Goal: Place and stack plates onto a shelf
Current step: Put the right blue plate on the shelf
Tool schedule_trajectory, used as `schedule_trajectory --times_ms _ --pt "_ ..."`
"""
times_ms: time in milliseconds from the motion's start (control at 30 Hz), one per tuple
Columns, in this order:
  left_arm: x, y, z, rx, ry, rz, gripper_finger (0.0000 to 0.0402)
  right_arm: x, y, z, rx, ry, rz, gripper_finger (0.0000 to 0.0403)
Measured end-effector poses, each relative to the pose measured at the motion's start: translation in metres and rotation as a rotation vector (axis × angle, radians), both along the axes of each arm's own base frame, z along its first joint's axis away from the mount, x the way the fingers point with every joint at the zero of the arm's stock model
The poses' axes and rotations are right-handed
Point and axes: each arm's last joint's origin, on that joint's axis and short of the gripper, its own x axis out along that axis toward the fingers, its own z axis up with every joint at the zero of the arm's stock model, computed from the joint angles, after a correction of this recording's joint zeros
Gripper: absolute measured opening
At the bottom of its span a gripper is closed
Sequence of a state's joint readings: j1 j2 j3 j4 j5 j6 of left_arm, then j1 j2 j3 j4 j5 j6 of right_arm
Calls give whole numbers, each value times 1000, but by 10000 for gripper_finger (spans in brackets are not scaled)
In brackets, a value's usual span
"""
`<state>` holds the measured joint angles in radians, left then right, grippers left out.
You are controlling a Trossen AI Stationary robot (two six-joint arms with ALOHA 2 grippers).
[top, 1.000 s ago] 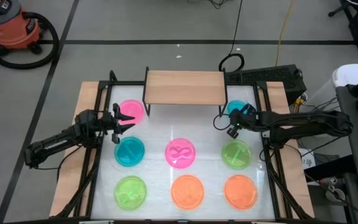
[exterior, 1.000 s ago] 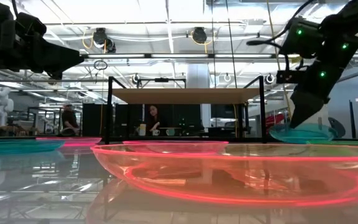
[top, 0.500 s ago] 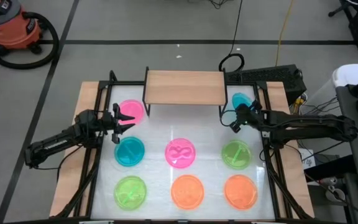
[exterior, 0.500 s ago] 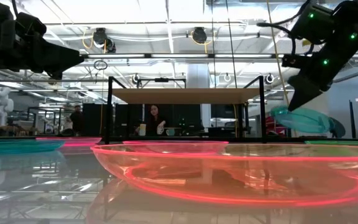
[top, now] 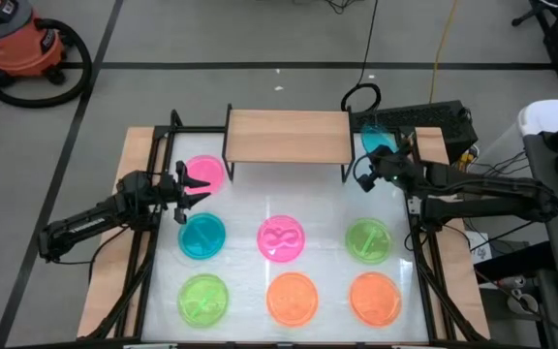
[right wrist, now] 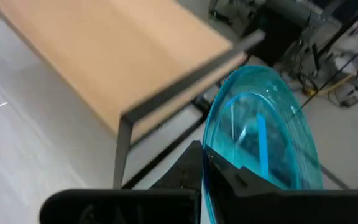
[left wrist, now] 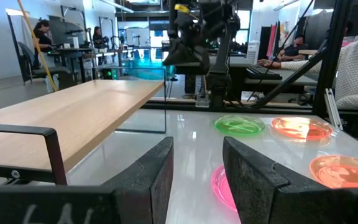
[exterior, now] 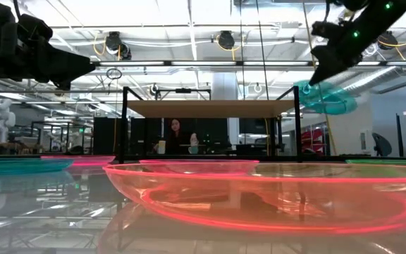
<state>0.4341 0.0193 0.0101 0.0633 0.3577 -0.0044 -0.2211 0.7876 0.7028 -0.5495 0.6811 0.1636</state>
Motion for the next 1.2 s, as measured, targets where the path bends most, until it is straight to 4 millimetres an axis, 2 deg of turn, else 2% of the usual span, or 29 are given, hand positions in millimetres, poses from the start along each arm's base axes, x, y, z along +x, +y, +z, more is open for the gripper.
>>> schedule_trajectory --times_ms 267,467,600,767,1000,1200 --pt "0 0 0 0 0 0 145 18 -3 49 -199 -134 153 0" --pt "0 0 0 0 0 0 145 52 -8 66 -293 -122 320 0" --pt "0 0 0 0 0 0 145 82 -14 58 -306 13 382 0" --pt "0 0 0 0 0 0 145 109 -19 32 -279 155 452 0" --pt "0 0 0 0 0 0 145 127 -29 2 -224 250 449 0" --pt "0 0 0 0 0 0 145 138 -31 -9 -193 244 493 0"
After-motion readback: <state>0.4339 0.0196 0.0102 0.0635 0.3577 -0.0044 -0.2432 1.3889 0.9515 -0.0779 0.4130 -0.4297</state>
